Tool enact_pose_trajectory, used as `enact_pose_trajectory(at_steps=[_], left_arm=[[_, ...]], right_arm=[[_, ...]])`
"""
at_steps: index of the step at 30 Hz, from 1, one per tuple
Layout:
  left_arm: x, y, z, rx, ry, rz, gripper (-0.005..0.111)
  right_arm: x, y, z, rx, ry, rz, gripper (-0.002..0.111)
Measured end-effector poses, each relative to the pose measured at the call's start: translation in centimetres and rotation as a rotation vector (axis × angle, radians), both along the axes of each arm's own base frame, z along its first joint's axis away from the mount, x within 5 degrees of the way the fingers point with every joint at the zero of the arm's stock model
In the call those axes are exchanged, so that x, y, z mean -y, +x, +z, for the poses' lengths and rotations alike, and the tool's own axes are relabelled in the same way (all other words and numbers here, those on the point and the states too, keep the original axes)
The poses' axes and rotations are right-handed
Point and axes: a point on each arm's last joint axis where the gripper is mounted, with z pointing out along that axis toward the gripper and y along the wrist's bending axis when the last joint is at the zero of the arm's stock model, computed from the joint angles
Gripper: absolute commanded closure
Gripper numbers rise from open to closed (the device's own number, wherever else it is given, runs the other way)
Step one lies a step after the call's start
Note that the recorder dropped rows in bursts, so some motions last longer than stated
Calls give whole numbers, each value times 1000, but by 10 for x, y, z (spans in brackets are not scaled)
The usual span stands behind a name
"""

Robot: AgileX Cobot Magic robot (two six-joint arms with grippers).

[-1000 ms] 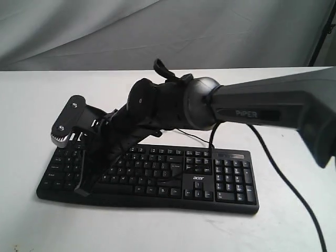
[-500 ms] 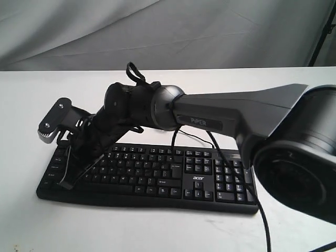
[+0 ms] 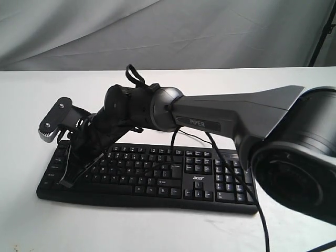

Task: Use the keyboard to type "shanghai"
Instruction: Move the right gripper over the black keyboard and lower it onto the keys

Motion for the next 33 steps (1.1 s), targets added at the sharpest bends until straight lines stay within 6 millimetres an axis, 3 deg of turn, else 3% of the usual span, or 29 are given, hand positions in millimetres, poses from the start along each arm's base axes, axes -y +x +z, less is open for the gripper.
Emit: enact_pose_trajectory(at_steps=[33], left_arm=[[0, 0, 0, 0, 0, 0, 107]], right_arm=[[0, 2, 0, 22, -1, -6, 108]])
